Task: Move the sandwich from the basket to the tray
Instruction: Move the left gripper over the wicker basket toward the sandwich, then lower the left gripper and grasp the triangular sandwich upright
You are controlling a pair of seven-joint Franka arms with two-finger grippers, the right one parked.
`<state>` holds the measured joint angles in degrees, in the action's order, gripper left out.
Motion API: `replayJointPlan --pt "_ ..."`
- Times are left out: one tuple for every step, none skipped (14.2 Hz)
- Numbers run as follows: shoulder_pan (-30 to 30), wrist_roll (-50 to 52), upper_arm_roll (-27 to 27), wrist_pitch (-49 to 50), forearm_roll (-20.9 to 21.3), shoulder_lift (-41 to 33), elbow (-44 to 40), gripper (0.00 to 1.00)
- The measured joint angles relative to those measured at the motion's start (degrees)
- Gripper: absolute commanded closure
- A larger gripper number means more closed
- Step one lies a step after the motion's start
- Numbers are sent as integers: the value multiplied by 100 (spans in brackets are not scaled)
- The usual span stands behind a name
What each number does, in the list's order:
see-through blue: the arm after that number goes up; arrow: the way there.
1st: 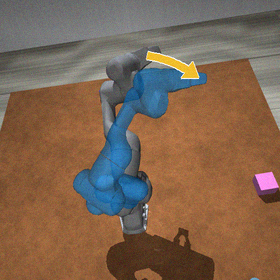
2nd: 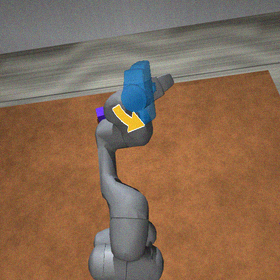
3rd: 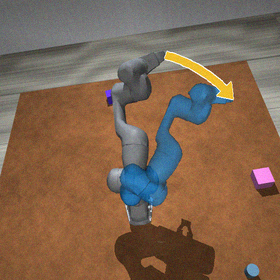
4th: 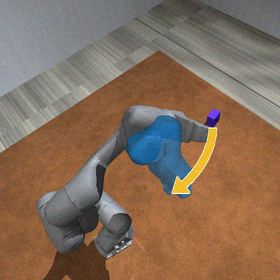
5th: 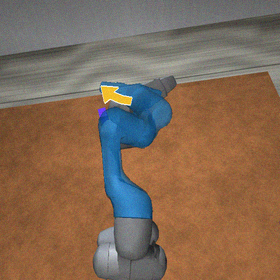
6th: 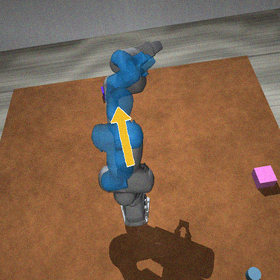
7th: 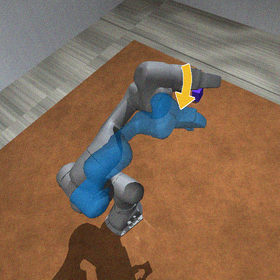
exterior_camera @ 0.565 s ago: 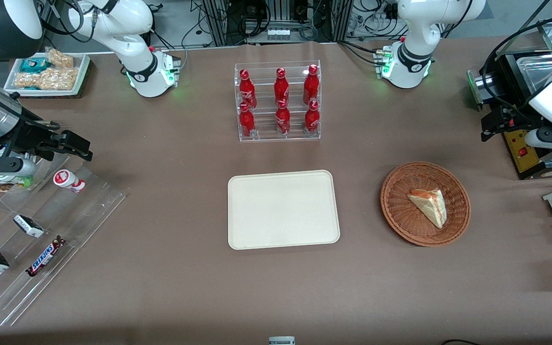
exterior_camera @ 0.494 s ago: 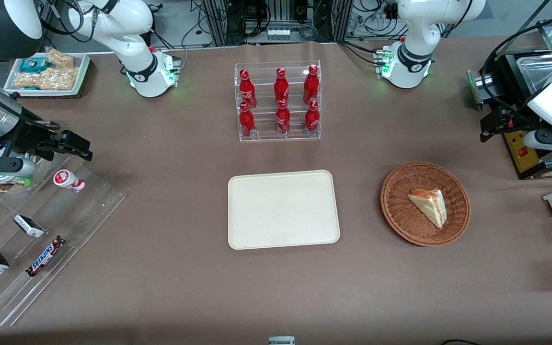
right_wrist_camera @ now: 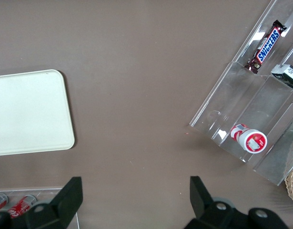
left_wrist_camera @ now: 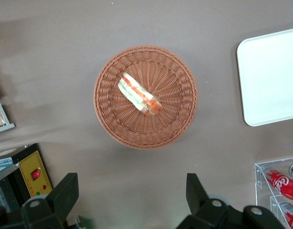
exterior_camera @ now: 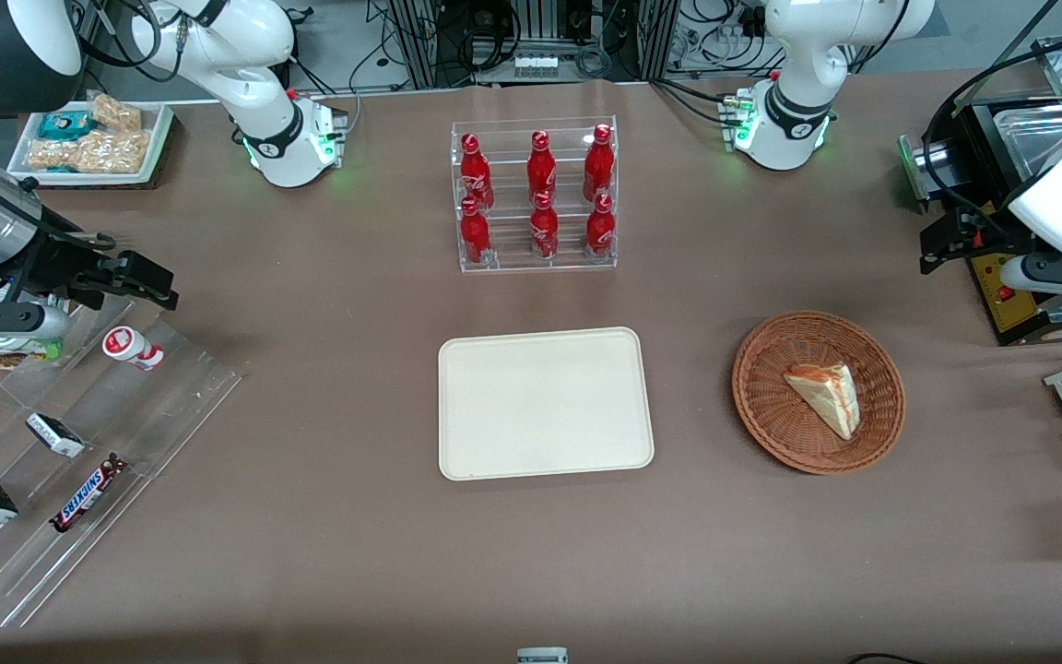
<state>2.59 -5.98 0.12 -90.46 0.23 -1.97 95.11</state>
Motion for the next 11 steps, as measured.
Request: replayJointPlan --pt "0 0 2 23 0 10 32 0" --pt "-2 0 3 26 0 23 93 0" --pt "-9 2 1 22 0 52 170 0" --pt "-26 11 -3 -31 1 113 270 0" --pt "-49 54 -8 -244 1 199 422 0" --pt "-66 147 -14 -563 2 288 638 0" --pt "-74 274 -18 -930 2 368 917 0" --pt "-75 383 -19 -1360 2 427 1252 0" --pt "-75 498 -18 -1839 3 472 1621 0" --pt "-75 658 -19 -2366 3 500 2015 0" --pt "-76 933 -20 -2859 3 521 2364 0"
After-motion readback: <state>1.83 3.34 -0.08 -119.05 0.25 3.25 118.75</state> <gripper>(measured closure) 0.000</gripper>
